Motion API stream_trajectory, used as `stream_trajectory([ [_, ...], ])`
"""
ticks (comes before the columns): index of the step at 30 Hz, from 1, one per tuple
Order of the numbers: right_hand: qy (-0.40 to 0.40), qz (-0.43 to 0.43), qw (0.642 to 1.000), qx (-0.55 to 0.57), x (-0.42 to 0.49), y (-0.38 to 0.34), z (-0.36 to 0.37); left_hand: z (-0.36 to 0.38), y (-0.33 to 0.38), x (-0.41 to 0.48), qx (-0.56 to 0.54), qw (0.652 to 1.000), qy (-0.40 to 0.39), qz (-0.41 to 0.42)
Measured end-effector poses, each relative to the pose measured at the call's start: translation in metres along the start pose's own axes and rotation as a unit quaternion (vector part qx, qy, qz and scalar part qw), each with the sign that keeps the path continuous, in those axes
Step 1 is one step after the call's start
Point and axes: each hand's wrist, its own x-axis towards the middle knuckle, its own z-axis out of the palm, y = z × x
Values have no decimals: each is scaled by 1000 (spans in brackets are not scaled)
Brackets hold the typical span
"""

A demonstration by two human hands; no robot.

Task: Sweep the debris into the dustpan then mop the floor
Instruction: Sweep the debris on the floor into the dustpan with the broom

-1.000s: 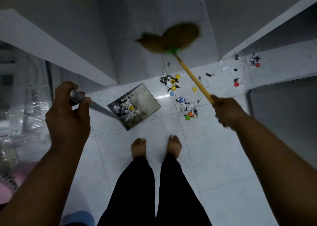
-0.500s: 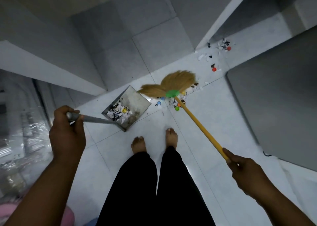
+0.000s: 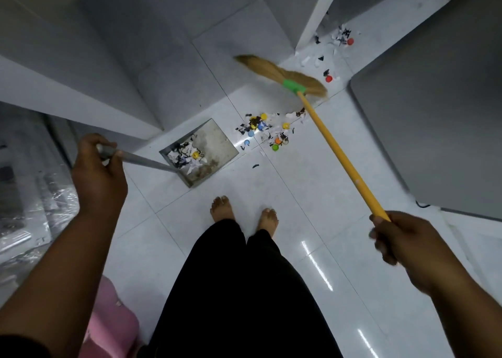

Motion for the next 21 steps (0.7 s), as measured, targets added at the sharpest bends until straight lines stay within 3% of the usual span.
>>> stream_trajectory([
  [9,21,-29,999,-40,57,18,13,23,25,11,-3,997,-39,72],
  [14,-58,-12,998,-24,37,32,33,35,40,19,22,994,-40,97],
  [21,-163,-64,981,-88,-9,35,48,47,48,28,55,990,-36,126],
])
